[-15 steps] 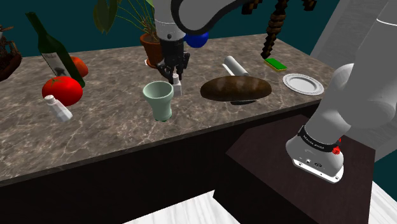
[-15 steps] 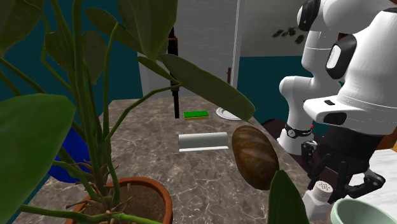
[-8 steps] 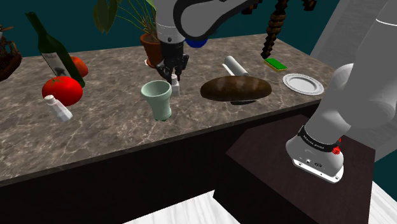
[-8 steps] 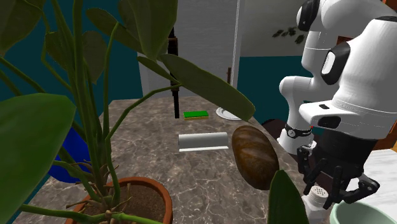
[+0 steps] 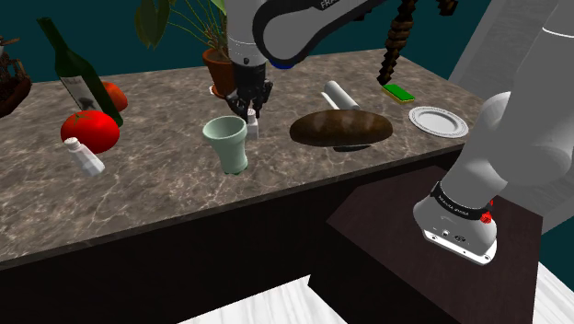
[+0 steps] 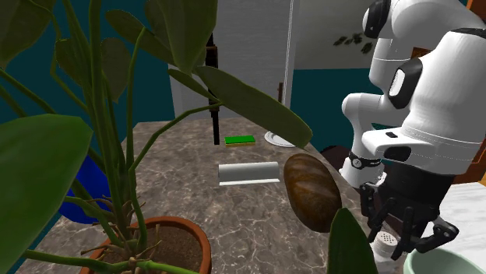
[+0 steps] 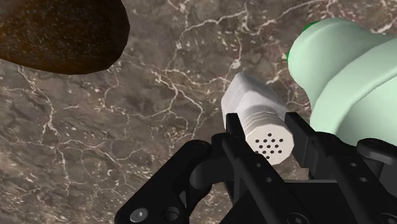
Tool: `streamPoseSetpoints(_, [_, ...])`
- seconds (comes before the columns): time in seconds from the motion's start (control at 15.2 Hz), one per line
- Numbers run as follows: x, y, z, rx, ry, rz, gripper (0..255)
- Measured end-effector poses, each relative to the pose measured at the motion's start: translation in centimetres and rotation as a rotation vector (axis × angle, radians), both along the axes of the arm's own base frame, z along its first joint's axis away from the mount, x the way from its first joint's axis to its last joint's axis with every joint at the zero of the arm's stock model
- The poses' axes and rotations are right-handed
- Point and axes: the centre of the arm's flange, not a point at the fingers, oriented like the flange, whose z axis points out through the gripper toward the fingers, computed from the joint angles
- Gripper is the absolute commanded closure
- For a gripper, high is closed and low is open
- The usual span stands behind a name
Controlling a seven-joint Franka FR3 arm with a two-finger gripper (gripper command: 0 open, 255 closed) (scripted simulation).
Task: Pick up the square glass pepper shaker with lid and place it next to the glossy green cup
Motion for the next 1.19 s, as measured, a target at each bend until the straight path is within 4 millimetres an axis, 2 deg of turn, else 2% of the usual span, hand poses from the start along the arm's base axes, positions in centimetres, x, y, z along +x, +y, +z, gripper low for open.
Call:
streamPoseSetpoints(0.07, [-0.4,0.1,-0.2,0.000,0.000,-0.001,0])
streamPoseSetpoints(0.2, [-0.4,0.2,-0.2,0.002,-0.004,0.000,0])
streamPoseSetpoints(0.33, [-1.2,0.4,-3.6,-0.016,0.049,0.008,0])
streamPoseSetpoints(0.4, [-1.4,0.5,-4.4,-0.021,0.061,0.011,0])
streamPoseSetpoints(0.53, [-0.9,0.7,-3.5,-0.025,0.070,0.012,0])
streamPoseSetpoints(0.79, [-1.1,1.0,0.4,-0.025,0.071,0.012,0])
streamPoseSetpoints(1.19, [-1.1,1.2,1.0,-0.026,0.073,0.012,0])
